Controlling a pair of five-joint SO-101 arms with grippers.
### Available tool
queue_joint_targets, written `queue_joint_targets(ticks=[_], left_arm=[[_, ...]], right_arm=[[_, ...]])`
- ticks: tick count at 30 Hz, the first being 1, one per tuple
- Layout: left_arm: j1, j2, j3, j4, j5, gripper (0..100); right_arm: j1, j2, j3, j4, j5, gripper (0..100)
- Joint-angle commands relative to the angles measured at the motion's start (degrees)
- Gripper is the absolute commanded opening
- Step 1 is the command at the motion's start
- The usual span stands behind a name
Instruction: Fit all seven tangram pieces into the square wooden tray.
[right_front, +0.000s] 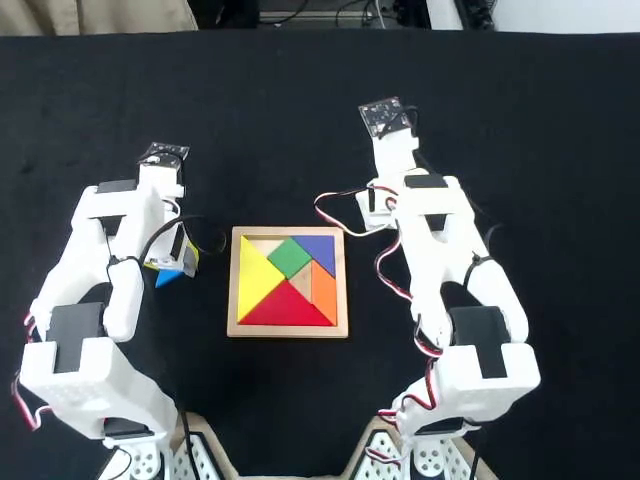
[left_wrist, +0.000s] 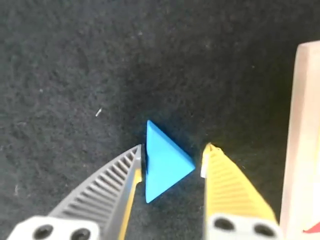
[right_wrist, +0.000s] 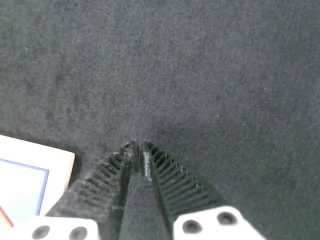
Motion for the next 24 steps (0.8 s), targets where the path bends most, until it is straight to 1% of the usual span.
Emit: queue_joint_targets(ticks=[1,8,14,24], left_arm=[[0.0,0.3,-2.1,0.3,0.4,19],[-0.1,0.4,-2.1,0.2,0.3,19],[0.0,0.4,-2.1,0.2,0.0,11],[0.4,-0.2,-2.2,0.4,0.3,11]], right_arm=[[-0.2,-0.6,-1.6,-1.2,-0.3,1.2],[-0.2,-0.6,-1.5,-1.2,-0.3,1.2],[-0.2,-0.6,-1.5,-1.2,-0.3,1.2],[-0.2,-0.6,-1.5,-1.2,-0.3,1.3]])
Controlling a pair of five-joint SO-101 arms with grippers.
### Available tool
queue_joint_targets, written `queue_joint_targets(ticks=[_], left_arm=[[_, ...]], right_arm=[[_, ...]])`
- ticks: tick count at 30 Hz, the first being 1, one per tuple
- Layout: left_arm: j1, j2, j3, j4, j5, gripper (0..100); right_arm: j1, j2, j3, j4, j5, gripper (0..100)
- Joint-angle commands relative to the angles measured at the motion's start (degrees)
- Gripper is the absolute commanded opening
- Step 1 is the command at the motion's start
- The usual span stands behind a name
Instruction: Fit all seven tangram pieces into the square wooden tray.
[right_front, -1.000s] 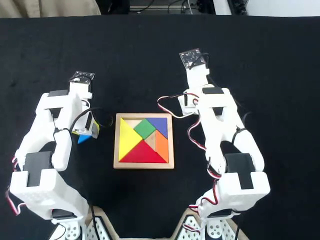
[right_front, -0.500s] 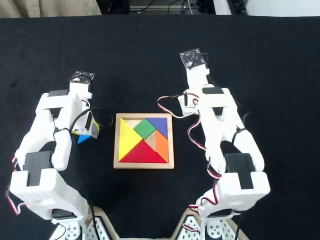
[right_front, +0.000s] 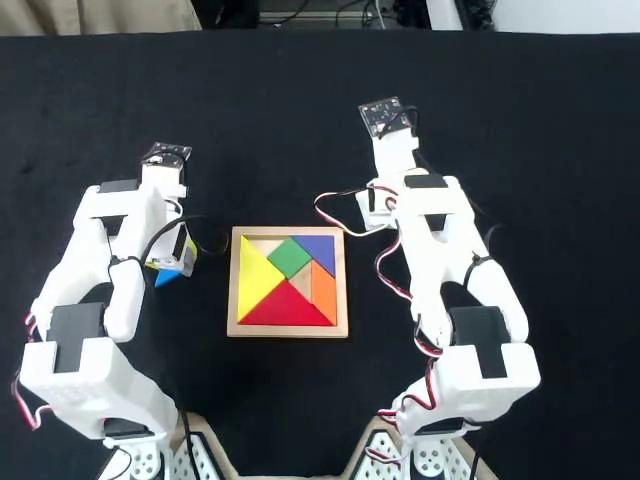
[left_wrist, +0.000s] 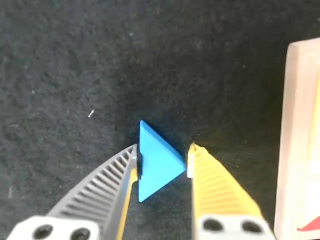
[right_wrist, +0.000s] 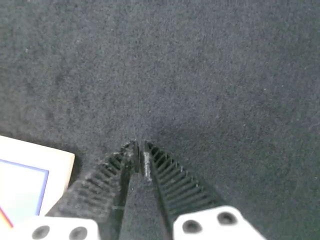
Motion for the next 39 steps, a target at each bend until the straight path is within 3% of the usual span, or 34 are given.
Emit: queue_joint_targets(ticks=[1,5,8,12,17,21,27,39], left_arm=[[1.0,-0.9,-2.9,0.8,0.3,11],[4.5,-5.9,-8.0,6.9,-3.3,11],[8.4,-9.5,-11.6,11.3,-11.3,11],[13.5,-12.6,-15.0,16.9,-27.4,11],[19.3,-13.2,-18.6,17.5,-42.7,11],[25.4,-12.6,-18.2,17.5,-52.0,11],[31.4,-6.0,-18.8,14.9,-53.8,11],[31.3,1.2,-18.8,6.6,-53.8,11]], right_arm=[[-0.2,-0.6,-1.5,-1.1,-0.3,1.2],[0.6,-0.7,-1.9,-1.1,-0.3,1.2],[1.4,-0.7,-1.9,-1.1,-0.3,1.2],[1.6,-0.7,-1.9,-2.3,-0.3,1.2],[6.3,-0.7,-2.6,-4.0,-0.7,1.2],[11.2,-0.6,-2.4,-7.7,-6.7,1.2],[17.4,2.0,-3.1,-11.9,-11.8,1.2],[17.8,4.5,-6.3,-9.6,-12.9,1.2]])
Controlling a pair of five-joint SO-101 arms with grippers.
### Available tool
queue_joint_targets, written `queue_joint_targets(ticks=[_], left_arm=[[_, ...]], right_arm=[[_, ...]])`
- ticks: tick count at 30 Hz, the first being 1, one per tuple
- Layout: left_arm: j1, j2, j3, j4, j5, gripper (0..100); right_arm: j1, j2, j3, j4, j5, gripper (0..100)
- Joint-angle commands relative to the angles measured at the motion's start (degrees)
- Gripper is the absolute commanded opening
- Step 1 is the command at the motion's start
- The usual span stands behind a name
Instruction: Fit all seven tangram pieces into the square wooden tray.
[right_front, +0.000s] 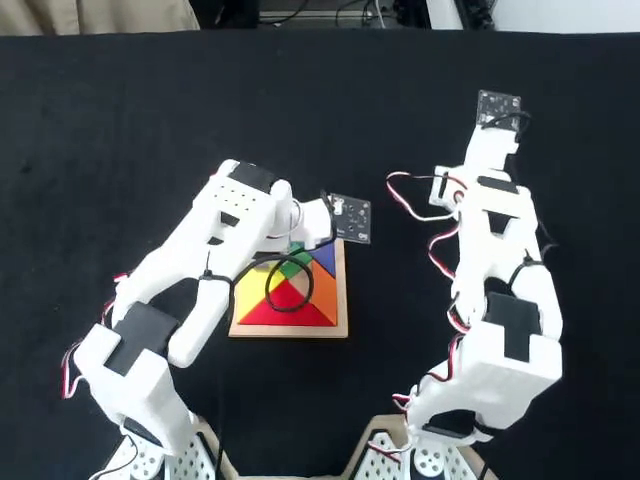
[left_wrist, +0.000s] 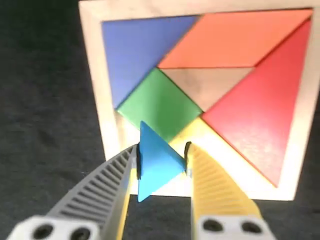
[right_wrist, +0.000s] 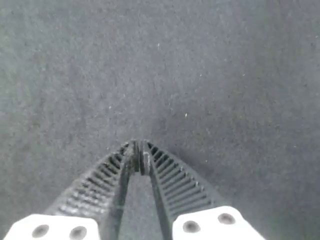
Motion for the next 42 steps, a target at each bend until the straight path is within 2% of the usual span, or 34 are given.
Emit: queue_joint_targets(ticks=[1,10,20,27,42], left_arm=[[0.5,0.0,-2.8,-2.5,-0.6,11],[-1.7,0.9,-2.9,-6.9,-2.9,11],[-3.0,1.0,-2.9,-7.3,-4.3,11],[-3.5,1.0,-2.8,-6.9,-3.9,26],[-3.5,0.6,-2.9,-7.4,-4.0,26]], right_arm=[[0.6,-0.4,-3.1,0.5,-0.4,1.2],[0.5,-0.4,-3.0,0.5,-0.4,1.2],[0.4,-0.4,-3.0,0.5,-0.4,1.2],[0.4,-0.4,-3.0,0.5,-0.4,1.2],[0.4,-0.4,-3.0,0.5,-0.4,1.2]])
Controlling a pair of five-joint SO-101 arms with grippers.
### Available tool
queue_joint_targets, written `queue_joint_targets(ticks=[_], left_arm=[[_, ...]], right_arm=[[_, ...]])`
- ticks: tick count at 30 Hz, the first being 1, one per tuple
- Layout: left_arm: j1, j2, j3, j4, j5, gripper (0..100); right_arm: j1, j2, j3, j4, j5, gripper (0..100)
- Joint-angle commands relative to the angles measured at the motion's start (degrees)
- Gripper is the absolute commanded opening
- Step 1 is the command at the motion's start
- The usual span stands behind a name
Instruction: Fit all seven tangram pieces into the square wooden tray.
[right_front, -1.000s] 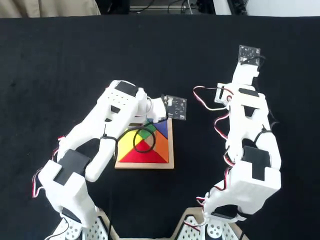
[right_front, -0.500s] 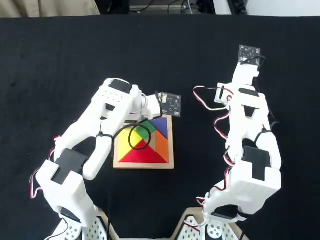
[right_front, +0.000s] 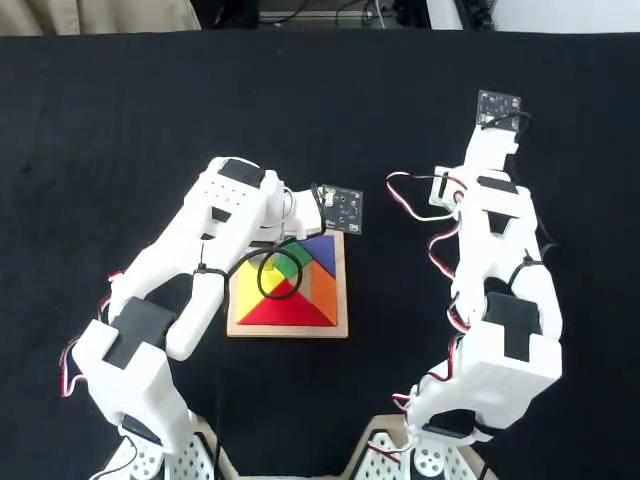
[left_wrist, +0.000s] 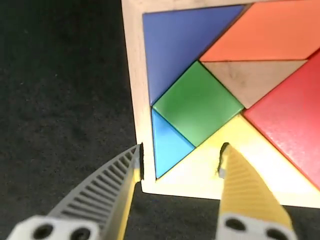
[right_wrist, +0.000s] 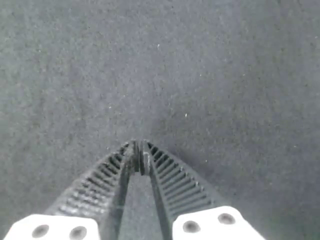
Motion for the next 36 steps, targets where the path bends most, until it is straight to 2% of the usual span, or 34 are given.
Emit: queue_joint_targets(ticks=[1,4,7,11,14,16,18,23,27,31,36], left_arm=[[-1.1,-1.0,-2.9,-0.4,-0.3,26],[-3.2,-1.7,-4.9,1.5,0.6,26],[-6.7,-3.3,-9.1,4.7,4.8,26],[-11.9,-6.2,-12.4,5.3,19.8,26],[-14.9,-10.7,-11.2,10.7,31.1,26],[-16.2,-13.4,-6.7,13.5,36.0,26],[-18.2,-16.3,0.7,12.8,40.5,26],[-29.2,-28.1,21.4,1.4,53.5,26],[-38.5,-38.9,34.4,-4.0,63.1,26],[-41.1,-44.3,42.8,-4.0,64.2,26],[-39.6,-44.6,49.6,-8.3,64.5,26]], right_arm=[[0.4,-0.4,-3.0,0.5,-0.3,1.2],[0.4,-0.4,-3.0,0.5,-0.3,1.2],[0.4,-0.4,-3.0,0.5,-0.3,1.2],[0.4,-0.4,-3.0,0.6,-0.3,1.2],[0.4,-0.4,-3.0,0.6,-0.3,1.2],[0.2,-0.6,-2.9,0.6,-0.3,1.2],[-1.1,-1.1,-2.7,2.3,0.0,1.2],[-9.1,-13.6,-1.9,18.2,7.4,1.1],[-16.0,-26.7,6.5,23.6,8.3,1.1],[-20.1,-34.6,15.0,26.0,8.2,1.1],[-24.2,-32.0,18.2,25.3,7.8,1.1]])
